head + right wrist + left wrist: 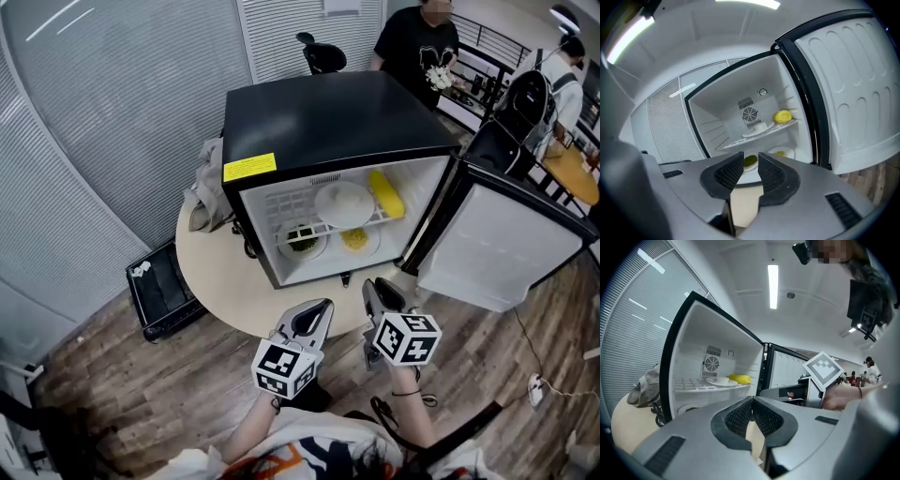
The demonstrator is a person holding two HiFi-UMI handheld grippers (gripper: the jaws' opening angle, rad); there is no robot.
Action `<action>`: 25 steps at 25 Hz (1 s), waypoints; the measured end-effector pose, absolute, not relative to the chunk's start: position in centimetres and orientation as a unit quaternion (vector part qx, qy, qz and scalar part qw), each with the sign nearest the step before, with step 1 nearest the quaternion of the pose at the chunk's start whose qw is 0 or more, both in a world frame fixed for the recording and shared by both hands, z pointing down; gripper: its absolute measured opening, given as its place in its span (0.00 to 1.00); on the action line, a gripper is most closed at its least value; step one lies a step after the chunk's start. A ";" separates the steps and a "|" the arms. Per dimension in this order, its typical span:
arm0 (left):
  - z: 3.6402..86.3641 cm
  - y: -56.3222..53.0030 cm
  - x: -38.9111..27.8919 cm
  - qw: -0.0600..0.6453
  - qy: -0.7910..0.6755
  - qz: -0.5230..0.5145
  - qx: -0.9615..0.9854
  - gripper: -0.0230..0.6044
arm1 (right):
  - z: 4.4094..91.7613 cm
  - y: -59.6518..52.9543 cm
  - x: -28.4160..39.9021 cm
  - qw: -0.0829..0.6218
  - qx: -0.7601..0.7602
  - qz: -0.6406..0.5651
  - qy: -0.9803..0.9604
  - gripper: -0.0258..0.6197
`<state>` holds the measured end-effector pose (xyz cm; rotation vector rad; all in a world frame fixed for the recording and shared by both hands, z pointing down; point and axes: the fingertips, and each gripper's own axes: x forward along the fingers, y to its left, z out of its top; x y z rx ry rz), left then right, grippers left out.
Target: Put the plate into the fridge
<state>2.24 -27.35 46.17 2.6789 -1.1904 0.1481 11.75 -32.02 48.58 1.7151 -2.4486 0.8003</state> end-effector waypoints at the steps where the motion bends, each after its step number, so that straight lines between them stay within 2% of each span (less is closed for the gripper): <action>1: 46.2 -26.9 2.7 0.103 -0.403 0.051 0.908 0.06 | 48.6 -31.2 11.9 0.022 0.552 0.261 -0.792 0.20; 13: 46.9 -19.2 7.4 0.110 -0.418 0.052 0.900 0.06 | 50.3 -20.9 14.1 0.041 0.517 0.280 -0.808 0.12; 25: 48.9 -11.9 8.8 0.122 -0.437 0.081 0.888 0.06 | 52.4 -13.6 15.3 0.044 0.491 0.303 -0.816 0.11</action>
